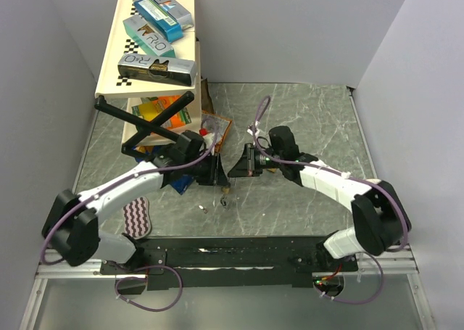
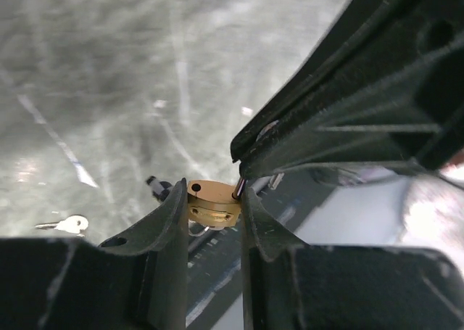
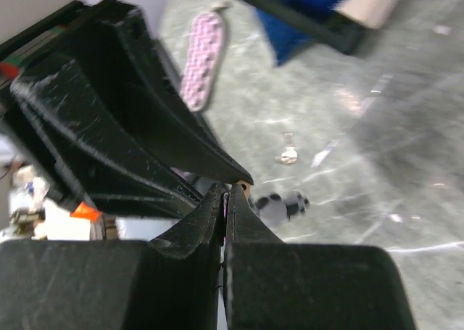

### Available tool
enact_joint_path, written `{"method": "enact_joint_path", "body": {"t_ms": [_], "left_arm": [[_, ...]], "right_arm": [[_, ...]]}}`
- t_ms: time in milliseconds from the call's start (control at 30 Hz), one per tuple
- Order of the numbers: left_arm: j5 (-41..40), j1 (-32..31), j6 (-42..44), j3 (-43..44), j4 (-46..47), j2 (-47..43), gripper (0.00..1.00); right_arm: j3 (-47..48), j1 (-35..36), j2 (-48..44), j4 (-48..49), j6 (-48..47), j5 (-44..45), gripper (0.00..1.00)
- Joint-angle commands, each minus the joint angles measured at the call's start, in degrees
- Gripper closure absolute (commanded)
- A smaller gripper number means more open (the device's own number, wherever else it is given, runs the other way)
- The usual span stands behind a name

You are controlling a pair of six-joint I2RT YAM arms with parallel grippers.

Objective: Unlock with the key

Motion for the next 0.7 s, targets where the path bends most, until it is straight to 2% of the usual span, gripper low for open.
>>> {"method": "enact_joint_path", "body": {"t_ms": [0,200,367,667], "left_arm": [[-12.58,0.97,-0.01,3.98,-2.58,6.14,0.99],[-16.71,0.88,-0.35,9.96,-1.53,14.93,0.99],[-20.66,0.80,-0.36,15.85,-3.28,23.01,0.99],[-28.39,0.80,0.52,22.35,-4.42,31.72,0.99]], "right_arm": [[1.74,0.00,5.93,0.10,-3.27,3.27,1.00],[4.56,-1.41,13.67,1.51,-4.59,4.76,1.00],[8.51,-3.34,18.43,-0.95,-8.10,5.03,1.00],[15.63,-5.89,27.65,-2.88,-10.83,8.10,1.00]]}}
